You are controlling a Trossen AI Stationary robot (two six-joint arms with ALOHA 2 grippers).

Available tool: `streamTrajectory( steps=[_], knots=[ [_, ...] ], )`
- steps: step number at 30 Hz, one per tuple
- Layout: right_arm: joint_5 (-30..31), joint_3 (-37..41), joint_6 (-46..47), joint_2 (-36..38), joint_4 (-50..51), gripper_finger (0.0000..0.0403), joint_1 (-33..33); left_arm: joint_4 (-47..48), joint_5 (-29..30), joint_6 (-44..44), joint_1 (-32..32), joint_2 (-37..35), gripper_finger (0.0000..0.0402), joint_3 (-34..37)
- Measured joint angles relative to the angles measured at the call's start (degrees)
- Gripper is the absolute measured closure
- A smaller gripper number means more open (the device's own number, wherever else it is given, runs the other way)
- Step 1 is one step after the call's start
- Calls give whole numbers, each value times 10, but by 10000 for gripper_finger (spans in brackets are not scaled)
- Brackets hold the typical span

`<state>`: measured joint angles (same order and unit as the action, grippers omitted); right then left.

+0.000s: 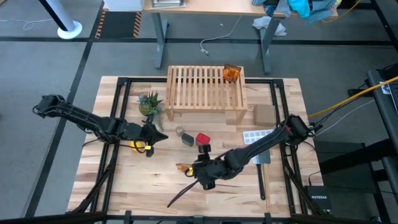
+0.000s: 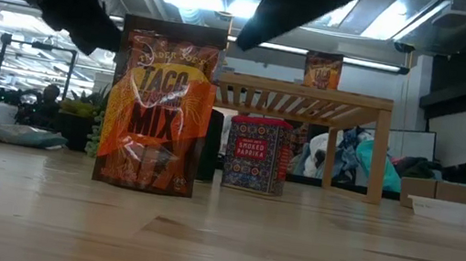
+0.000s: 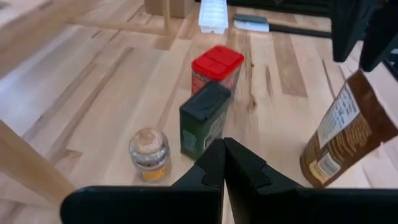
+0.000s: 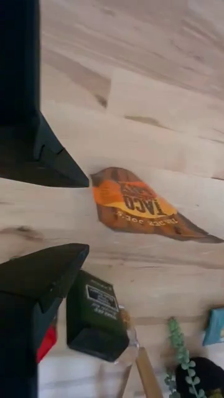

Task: Shelf spices
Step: Put the orange seasoning pack on the shelf

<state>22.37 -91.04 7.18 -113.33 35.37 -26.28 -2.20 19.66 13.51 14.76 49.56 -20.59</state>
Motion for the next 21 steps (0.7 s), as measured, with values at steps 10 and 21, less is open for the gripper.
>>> streamTrajectory(
  steps=[10,21],
  knots=[
    [-12,74,-6,-3,-174,239,16,0,0,10,3,0,402,6],
    [-41,117,1,-3,-244,316,36,-3,0,8,3,0,401,6]
  ],
)
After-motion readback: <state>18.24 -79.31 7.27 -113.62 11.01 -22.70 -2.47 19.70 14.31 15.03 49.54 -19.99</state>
